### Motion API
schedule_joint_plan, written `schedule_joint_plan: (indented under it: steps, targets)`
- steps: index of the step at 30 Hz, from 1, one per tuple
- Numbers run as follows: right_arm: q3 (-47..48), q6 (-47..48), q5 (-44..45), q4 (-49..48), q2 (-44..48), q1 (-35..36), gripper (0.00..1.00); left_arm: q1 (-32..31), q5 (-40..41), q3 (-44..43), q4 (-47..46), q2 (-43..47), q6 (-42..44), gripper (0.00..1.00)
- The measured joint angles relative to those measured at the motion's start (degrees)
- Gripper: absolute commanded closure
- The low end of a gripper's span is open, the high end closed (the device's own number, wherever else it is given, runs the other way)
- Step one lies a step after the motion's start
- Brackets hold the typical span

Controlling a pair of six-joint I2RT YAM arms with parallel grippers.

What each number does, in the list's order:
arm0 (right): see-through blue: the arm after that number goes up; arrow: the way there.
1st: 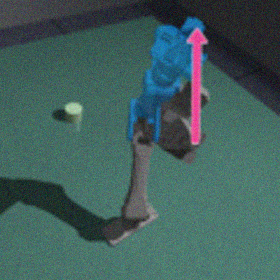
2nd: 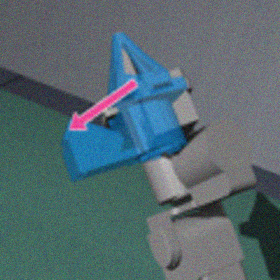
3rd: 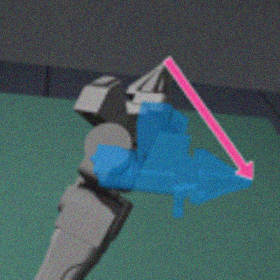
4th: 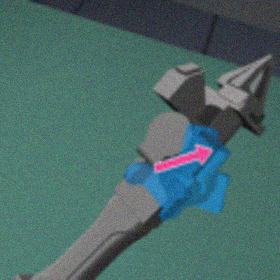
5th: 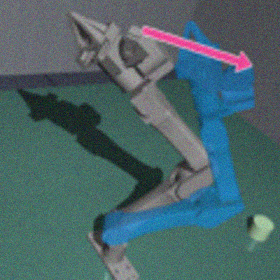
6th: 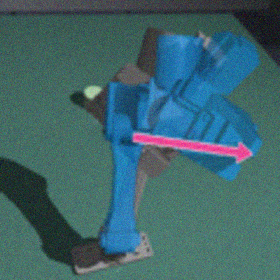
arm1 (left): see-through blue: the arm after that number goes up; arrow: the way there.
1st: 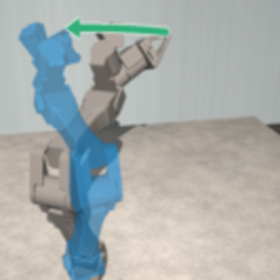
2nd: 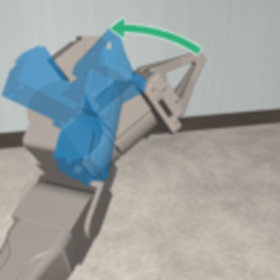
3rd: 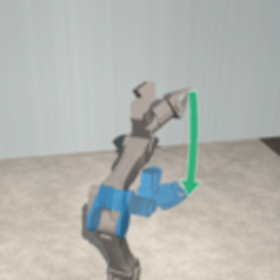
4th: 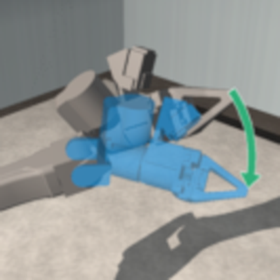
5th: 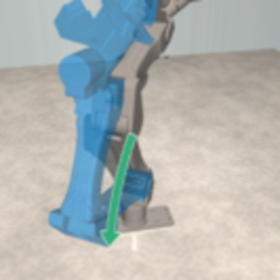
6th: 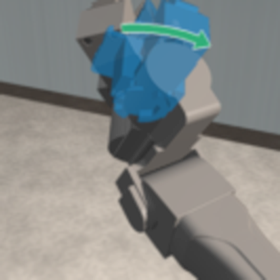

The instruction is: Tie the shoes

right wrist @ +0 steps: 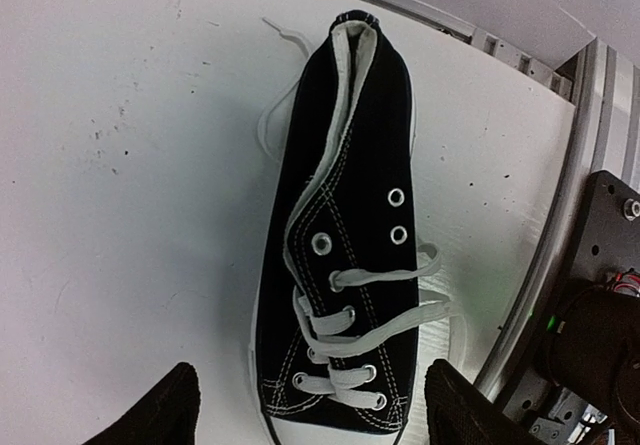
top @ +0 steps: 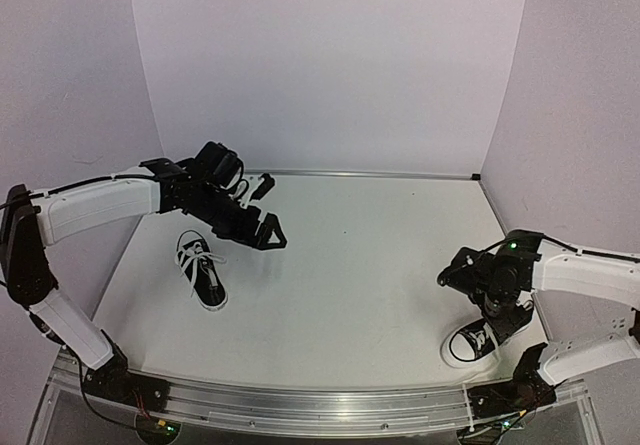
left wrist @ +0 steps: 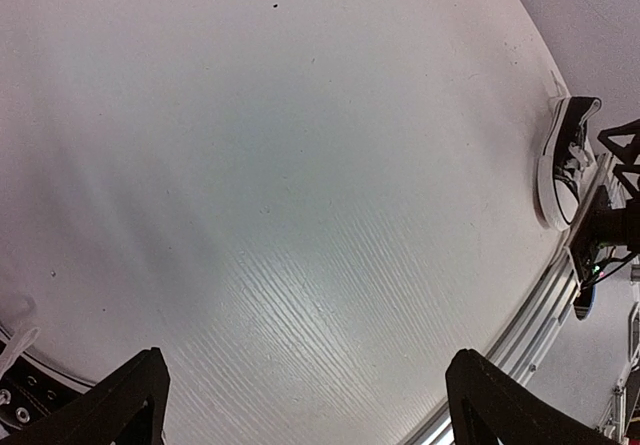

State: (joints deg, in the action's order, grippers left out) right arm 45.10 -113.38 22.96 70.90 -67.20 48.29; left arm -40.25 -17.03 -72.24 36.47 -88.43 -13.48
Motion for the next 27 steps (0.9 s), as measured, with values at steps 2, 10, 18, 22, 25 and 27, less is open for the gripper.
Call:
schedule_joint_plan:
  steps: [2,10,18,22,25,27]
  targets:
    - [0.0,-0.1,-0.7,0.2,-1.9,0.0,0.28,0.0,-1.0,-1.1,0.1,-1.0,0.1,0.0]
    - [-3.8,-0.2,-4.9,-3.8,-7.6,0.0,0.3,0.0,-3.1,-6.7,1.2,-3.4,2.2,0.0]
    - [-5.3,-0.4,-3.3,-6.6,-12.4,-0.2,0.34,0.0,-5.4,-7.3,1.2,-3.5,2.6,0.0]
    - [-5.1,-0.4,-2.1,-7.5,-15.5,-2.2,0.62,0.0,-5.7,-7.3,1.8,-3.5,2.7,0.0]
    - [-4.9,-0.4,-1.2,-8.0,-16.5,-4.6,0.87,0.0,-5.8,-7.3,2.4,-3.5,2.8,0.0]
    - [-4.6,-0.5,-0.9,-8.7,-16.6,-5.9,1.0,0.0,-5.8,-7.3,2.7,-3.5,2.8,0.01]
